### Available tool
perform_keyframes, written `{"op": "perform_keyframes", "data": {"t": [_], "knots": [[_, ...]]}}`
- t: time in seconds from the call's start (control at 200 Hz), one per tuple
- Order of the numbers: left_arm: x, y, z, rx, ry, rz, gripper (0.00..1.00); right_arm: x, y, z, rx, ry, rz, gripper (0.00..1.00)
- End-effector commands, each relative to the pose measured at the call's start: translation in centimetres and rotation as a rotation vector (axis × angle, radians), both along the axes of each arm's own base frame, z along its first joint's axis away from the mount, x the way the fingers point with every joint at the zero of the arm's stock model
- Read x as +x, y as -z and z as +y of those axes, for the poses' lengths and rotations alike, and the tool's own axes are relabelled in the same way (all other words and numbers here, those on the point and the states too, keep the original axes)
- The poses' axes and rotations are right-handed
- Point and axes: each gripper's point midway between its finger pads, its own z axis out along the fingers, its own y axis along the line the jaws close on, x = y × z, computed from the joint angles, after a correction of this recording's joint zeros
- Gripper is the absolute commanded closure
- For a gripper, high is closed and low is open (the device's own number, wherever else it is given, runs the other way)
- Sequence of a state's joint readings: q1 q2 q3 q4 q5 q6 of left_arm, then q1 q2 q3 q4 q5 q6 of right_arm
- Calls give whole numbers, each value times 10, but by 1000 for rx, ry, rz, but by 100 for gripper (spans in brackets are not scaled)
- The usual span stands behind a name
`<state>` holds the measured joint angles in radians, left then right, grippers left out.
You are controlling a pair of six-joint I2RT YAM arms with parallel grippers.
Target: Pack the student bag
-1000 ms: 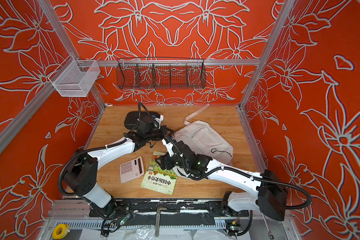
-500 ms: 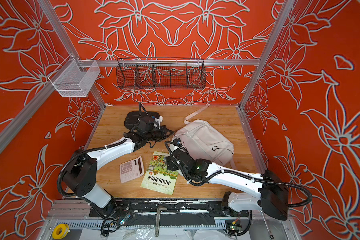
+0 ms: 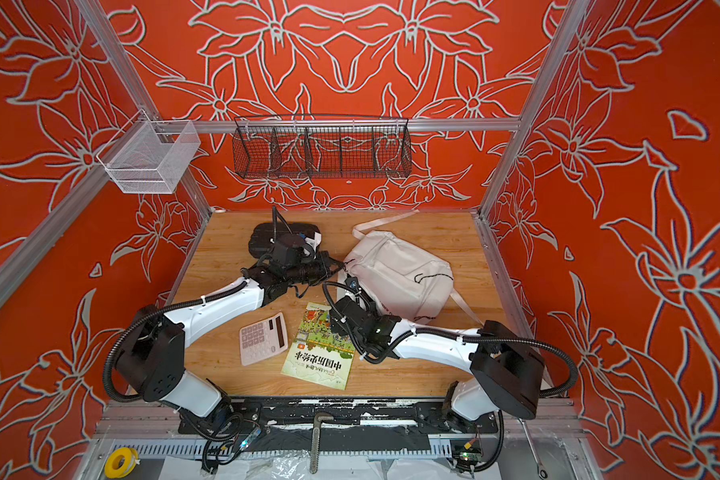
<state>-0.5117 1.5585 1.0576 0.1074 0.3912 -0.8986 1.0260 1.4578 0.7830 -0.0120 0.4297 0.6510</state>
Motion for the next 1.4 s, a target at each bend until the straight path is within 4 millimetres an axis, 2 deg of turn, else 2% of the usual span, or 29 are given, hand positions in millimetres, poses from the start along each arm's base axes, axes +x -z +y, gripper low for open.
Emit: {"op": "perform_keyframes", "data": {"t": [0.0,0.12,0.27,0.305,0.365,0.47,0.616,0.691,0.886,1.081,1.211,1.391], "knots": [[-4,-26,-3,-59,14,-49,100,11,-10,5,72,14,-85,9],[-6,-22,-5,-57,31,-40,100,15,-28,9,150,-23,-189,14],[-7,-20,-7,-59,46,-44,100,16,-23,11,178,-65,-159,30],[-7,-22,-8,-60,52,-50,100,16,-22,12,188,-73,-154,35],[-8,-24,-9,-60,63,-59,100,15,-18,12,201,-67,-149,52],[-9,-26,-11,-55,80,-78,100,14,-18,10,210,-66,-154,71],[-4,-22,-5,-22,84,-99,100,8,-20,14,173,-140,-157,100],[3,-18,2,-4,77,-104,100,2,-19,15,163,-182,-157,100],[34,0,26,6,48,-93,100,-17,-16,-1,188,-229,-196,100],[60,1,16,-17,101,-97,100,-43,2,2,42,-389,-158,100],[69,0,15,1,108,-111,100,-49,6,-11,6,-379,-154,100],[69,-3,27,56,89,-157,100,-60,15,-35,-15,-359,-139,100]]}}
